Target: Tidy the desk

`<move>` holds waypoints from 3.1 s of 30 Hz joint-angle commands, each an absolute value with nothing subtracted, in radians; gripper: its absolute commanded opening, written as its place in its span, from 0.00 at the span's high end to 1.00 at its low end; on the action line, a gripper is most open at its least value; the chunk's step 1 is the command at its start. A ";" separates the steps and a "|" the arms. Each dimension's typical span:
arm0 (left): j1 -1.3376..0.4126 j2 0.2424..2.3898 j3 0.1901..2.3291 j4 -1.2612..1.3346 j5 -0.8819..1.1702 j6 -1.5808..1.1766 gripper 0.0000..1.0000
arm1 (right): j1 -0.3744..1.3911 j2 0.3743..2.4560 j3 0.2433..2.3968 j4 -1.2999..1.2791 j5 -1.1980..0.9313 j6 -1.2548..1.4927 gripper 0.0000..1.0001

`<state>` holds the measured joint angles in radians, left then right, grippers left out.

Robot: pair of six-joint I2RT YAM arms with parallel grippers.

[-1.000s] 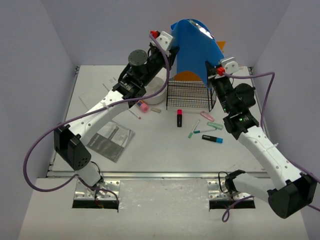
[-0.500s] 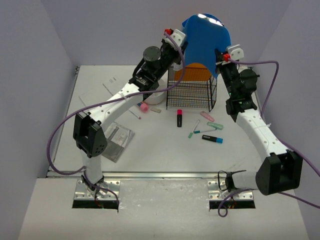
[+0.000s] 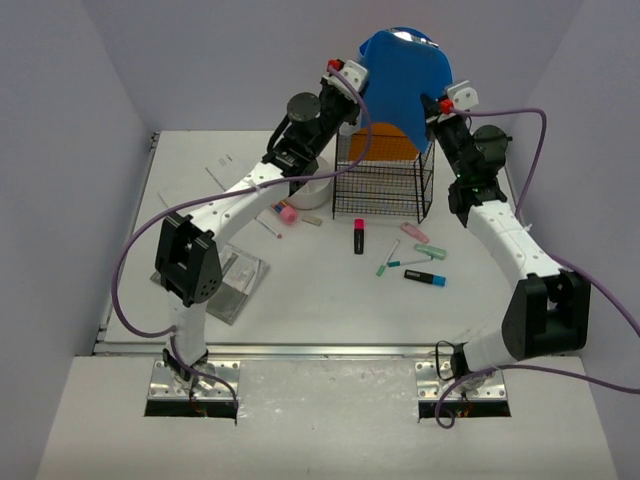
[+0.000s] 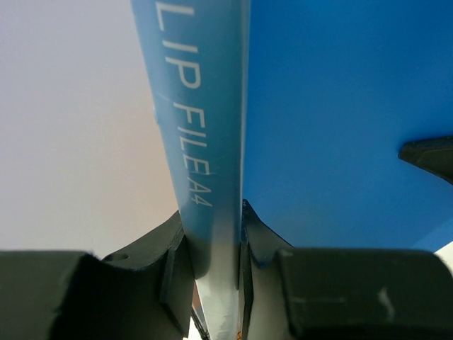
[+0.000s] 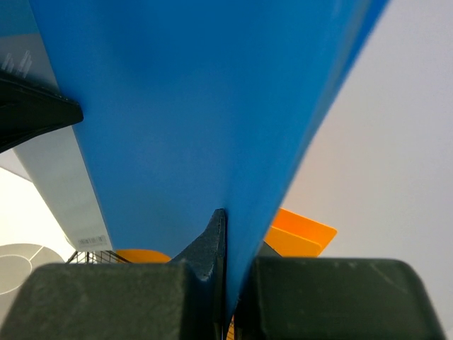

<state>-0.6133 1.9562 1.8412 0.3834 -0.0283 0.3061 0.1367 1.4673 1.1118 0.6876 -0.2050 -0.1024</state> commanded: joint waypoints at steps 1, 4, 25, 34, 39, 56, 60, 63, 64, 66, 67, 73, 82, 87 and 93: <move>-0.652 1.978 1.887 0.482 0.137 0.342 1.00 | 0.162 1.506 1.173 0.763 -0.352 -0.170 1.00; -0.646 1.996 1.894 0.502 0.144 0.345 1.00 | 0.153 1.523 1.184 0.779 -0.376 -0.189 1.00; -0.601 2.069 1.914 0.518 0.138 0.289 1.00 | 0.069 1.696 1.300 0.842 -0.451 -0.321 1.00; -0.590 2.068 1.897 0.514 0.124 0.301 1.00 | 0.051 1.768 1.376 0.836 -0.473 -0.317 1.00; -0.585 2.075 1.890 0.514 0.116 0.320 1.00 | 0.051 1.790 1.378 0.821 -0.493 -0.306 1.00; -0.541 2.145 1.865 0.514 0.141 0.294 0.96 | 0.022 1.859 1.373 0.801 -0.524 -0.283 0.97; -0.538 2.166 1.868 0.515 0.143 0.287 0.96 | 0.009 1.891 1.379 0.808 -0.535 -0.285 0.97; -0.536 2.180 1.868 0.514 0.143 0.282 0.96 | 0.005 1.909 1.379 0.817 -0.539 -0.288 0.97; -0.535 2.184 1.868 0.514 0.142 0.280 0.96 | 0.005 1.915 1.379 0.821 -0.541 -0.288 0.97; -0.529 2.197 1.865 0.512 0.140 0.269 0.96 | 0.005 1.933 1.379 0.836 -0.541 -0.282 0.96; -0.528 2.202 1.865 0.512 0.139 0.266 0.96 | 0.005 1.936 1.379 0.836 -0.541 -0.278 0.96; -0.523 2.226 1.853 0.506 0.141 0.249 0.96 | 0.005 1.951 1.352 0.851 -0.552 -0.264 0.95; -0.515 2.249 1.842 0.472 0.148 0.231 0.90 | 0.005 1.963 1.322 0.850 -0.538 -0.259 0.87; -0.495 2.247 1.857 0.442 0.138 0.194 0.63 | 0.005 1.957 1.319 0.843 -0.514 -0.250 0.50; -0.476 2.194 1.938 0.404 0.113 0.180 0.35 | 0.005 1.896 1.416 0.756 -0.468 -0.195 0.16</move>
